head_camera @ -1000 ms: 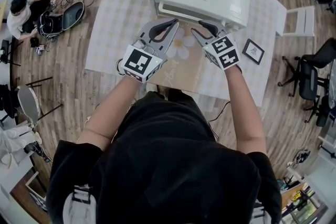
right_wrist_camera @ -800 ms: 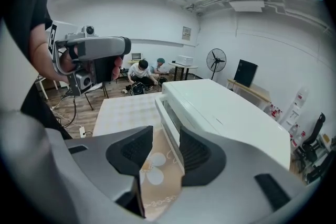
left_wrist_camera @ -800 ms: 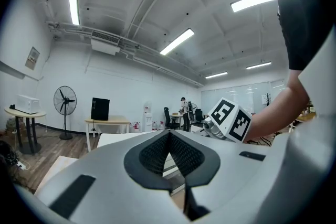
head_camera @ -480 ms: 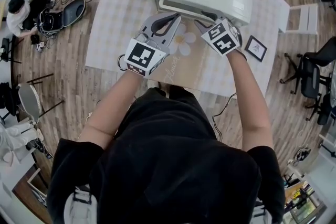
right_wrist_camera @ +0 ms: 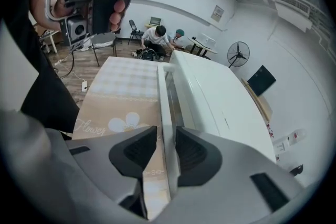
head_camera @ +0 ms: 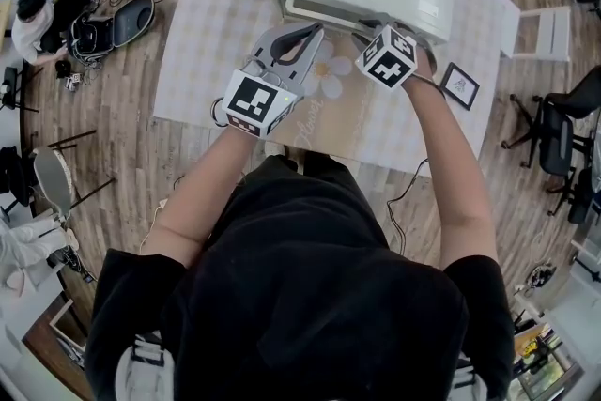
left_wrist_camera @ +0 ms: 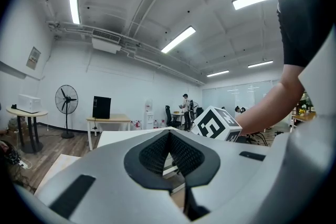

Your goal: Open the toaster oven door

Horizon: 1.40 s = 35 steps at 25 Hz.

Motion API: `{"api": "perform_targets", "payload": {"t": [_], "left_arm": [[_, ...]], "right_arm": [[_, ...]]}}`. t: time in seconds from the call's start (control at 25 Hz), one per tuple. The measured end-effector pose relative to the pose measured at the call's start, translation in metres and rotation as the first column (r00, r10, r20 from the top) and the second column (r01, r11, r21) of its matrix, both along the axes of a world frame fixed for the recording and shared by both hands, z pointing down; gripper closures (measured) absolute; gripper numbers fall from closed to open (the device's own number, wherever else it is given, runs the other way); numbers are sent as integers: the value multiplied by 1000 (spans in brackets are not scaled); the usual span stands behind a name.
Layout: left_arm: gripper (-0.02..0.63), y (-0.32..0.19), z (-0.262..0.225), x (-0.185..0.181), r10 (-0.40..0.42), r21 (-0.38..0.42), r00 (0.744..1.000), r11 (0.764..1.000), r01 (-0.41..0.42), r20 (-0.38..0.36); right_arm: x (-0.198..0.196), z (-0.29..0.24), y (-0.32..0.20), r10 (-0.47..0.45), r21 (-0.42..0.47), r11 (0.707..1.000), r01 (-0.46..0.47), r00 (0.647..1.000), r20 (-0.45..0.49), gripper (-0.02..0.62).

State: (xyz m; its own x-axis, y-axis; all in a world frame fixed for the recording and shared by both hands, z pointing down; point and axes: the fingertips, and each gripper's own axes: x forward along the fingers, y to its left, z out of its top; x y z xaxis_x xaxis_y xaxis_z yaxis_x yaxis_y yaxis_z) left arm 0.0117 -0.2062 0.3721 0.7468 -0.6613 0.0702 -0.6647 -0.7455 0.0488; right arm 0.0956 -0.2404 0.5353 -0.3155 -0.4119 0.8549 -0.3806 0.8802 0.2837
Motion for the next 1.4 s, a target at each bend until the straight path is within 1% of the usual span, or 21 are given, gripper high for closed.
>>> {"api": "perform_targets", "payload": {"t": [0.08,0.16,0.48,0.6,0.88,0.96,1.2,1.4], "left_arm": [[591,1,-1,-1,-2,1,1000,1000,2,-3],[591,1,0,-2,-2,0,1000,1000,2,-6],[591,6,2,-8,-4,-4,1000,1000,4,-9],[591,9,2,-8,-3,-5,1000,1000,3,-10],[591,17,1,-14,-10,-9,1000,1000,10,-10],[591,20,1,-17,-12,-8,1000,1000,12,-11],[591,24,1,-23,-17,-8,1000,1000,17,-11],[591,27,2,-27,-26,-14,999,1000,25,-19]], "right_arm": [[0,2,0,-24,9,1000,24,999,-36,488],[-1,4,-1,-42,10,999,43,997,-63,499],[-3,7,1,-92,-40,995,87,987,-132,506],[-1,9,1,-100,-68,994,91,983,-153,508],[-1,10,0,-123,-101,989,104,971,-207,509],[-1,9,2,-122,-109,989,101,971,-206,511],[-3,11,6,-114,-98,991,95,971,-211,511],[-4,12,11,-91,-37,996,85,969,-229,509]]}}
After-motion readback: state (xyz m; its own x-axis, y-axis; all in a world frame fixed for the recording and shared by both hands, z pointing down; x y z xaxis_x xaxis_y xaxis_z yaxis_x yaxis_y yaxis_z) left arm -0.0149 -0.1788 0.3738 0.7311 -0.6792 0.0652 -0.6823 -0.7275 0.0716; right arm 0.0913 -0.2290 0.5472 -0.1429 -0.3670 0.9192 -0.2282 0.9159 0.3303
